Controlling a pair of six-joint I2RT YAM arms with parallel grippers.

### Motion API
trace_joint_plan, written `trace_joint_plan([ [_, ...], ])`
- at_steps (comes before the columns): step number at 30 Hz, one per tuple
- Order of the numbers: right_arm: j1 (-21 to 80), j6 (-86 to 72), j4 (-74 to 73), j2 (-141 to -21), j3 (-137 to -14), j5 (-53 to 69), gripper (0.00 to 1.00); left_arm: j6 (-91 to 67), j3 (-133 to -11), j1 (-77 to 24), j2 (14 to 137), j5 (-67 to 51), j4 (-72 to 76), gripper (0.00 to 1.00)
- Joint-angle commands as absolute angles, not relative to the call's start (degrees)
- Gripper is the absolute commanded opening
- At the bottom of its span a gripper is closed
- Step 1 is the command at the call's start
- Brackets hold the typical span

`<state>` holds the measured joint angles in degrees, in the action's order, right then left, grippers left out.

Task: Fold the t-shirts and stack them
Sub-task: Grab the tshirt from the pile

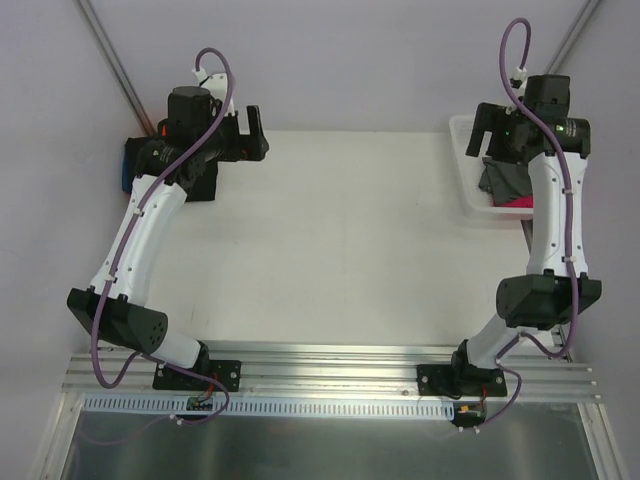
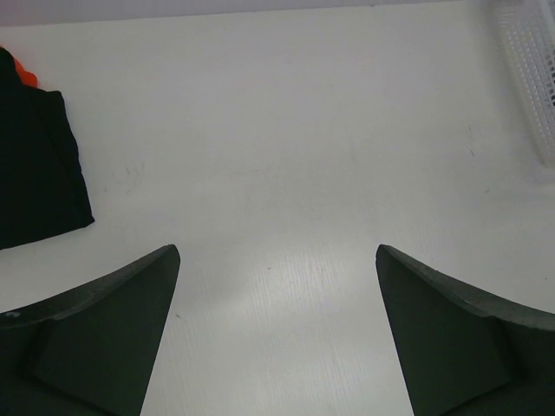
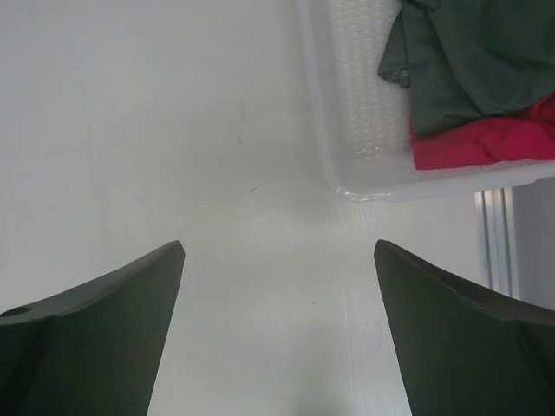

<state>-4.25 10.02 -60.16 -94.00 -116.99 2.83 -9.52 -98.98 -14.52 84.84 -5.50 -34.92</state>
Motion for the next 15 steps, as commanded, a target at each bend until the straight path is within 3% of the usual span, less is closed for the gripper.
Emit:
trace_joint_plan([
  [1,-4.4,15.3,-56.4,-98.2,-119.4,-4.9,0.95,-10.0,-102.0,-14.2,84.3,-3.8,-33.3,0.98],
  [9,-5.0,38.4,-24.4,-104.6,-108.9,-11.8,0.92,-3.8,-100.3,-14.2,87.0,-0.9,-33.3,0.99],
  [15,-6.2,36.2,-26.8,-122.9,-125.6,-17.1,0.93,0.9,-98.8,-14.2,88.8,1.1,-33.6,0.99],
])
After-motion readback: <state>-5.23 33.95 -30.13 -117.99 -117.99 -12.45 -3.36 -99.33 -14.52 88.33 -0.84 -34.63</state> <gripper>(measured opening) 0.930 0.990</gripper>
